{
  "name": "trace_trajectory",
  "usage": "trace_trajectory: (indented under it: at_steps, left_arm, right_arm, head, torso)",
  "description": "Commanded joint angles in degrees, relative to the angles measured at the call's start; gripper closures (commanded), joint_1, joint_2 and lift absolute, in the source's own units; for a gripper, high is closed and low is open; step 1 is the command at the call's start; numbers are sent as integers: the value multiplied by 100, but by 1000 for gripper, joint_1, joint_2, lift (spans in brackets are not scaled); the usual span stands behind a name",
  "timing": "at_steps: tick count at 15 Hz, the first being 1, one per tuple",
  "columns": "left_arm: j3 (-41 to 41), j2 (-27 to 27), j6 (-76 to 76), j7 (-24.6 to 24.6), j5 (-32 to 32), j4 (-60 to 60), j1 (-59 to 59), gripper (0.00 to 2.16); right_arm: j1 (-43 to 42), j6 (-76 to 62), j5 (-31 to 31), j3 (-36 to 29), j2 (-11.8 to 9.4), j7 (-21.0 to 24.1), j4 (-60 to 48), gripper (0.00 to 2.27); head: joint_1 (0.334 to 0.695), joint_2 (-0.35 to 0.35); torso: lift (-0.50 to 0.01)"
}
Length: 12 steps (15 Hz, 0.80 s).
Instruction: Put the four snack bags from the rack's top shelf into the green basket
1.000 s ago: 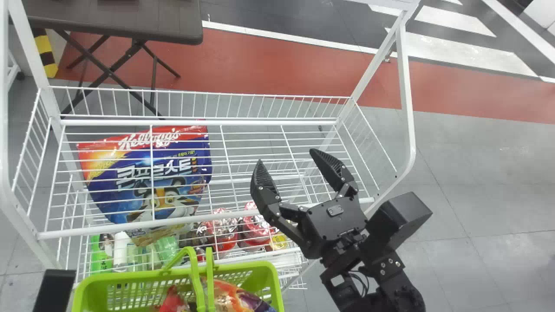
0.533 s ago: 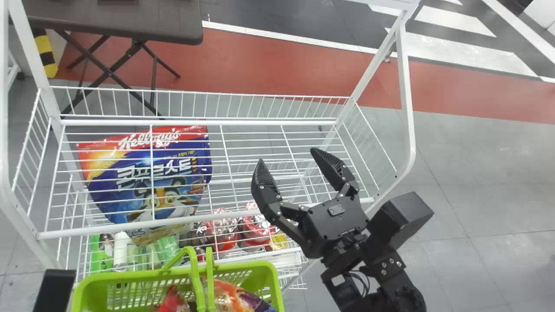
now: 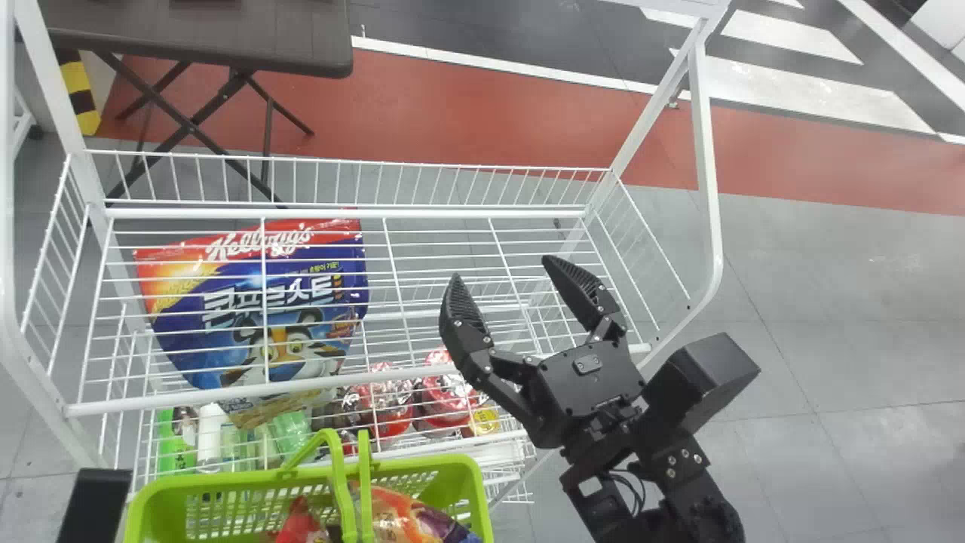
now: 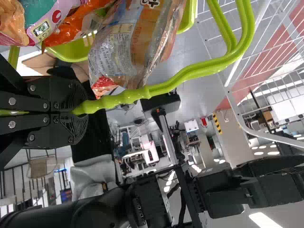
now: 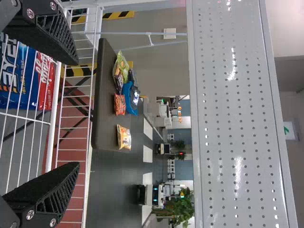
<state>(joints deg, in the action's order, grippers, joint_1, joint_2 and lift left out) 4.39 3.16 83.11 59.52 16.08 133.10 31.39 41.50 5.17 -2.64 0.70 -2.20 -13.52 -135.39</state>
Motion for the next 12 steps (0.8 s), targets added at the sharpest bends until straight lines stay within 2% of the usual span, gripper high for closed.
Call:
trace_trajectory:
  at_steps: [1,12]
  left_arm:
    - [0,0,0,-2,0,6,-1,2145]
    - [0,-9,18,-11,0,6,-1,2145]
  right_arm:
    - [8,6,0,0,0,-2,-14,53]
    - [8,-11,-70,-70,-18,-2,-23,56]
  head:
    - [695,-350]
    - [695,-350]
  torso:
    - [0]
    - [0]
